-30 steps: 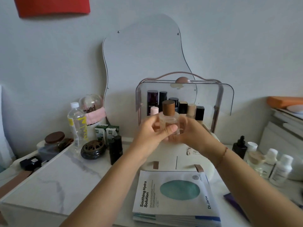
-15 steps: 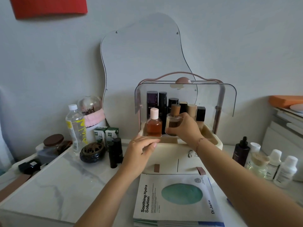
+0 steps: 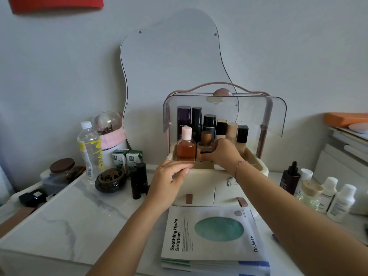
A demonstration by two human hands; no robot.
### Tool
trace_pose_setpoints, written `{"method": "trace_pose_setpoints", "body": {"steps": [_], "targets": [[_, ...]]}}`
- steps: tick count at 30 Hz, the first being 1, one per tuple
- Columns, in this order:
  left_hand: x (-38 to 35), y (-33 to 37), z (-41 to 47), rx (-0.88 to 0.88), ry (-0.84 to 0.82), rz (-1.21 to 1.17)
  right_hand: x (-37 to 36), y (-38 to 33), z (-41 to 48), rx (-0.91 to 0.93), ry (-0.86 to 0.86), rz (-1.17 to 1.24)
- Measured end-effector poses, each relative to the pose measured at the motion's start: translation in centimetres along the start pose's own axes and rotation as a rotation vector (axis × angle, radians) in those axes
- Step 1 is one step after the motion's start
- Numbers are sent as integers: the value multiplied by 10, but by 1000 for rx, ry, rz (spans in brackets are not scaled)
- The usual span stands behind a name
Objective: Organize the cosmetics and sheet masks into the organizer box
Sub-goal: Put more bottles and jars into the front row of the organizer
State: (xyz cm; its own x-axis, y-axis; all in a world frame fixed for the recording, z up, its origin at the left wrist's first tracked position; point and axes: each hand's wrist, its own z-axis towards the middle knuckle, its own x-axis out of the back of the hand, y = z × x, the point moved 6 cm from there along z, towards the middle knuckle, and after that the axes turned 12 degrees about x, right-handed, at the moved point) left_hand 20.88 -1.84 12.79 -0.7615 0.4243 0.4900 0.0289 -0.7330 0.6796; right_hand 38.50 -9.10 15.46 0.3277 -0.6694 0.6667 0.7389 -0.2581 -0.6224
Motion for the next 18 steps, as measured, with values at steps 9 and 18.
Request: {"method": "trace_pose_setpoints", "body": {"steps": [9,18], "targets": [[-5,1,1,-81,3,26,52,-10,-86,152,244,46],[-10,-2,3,-48,41,19,139,108,-192,-165,746,-104]]}}
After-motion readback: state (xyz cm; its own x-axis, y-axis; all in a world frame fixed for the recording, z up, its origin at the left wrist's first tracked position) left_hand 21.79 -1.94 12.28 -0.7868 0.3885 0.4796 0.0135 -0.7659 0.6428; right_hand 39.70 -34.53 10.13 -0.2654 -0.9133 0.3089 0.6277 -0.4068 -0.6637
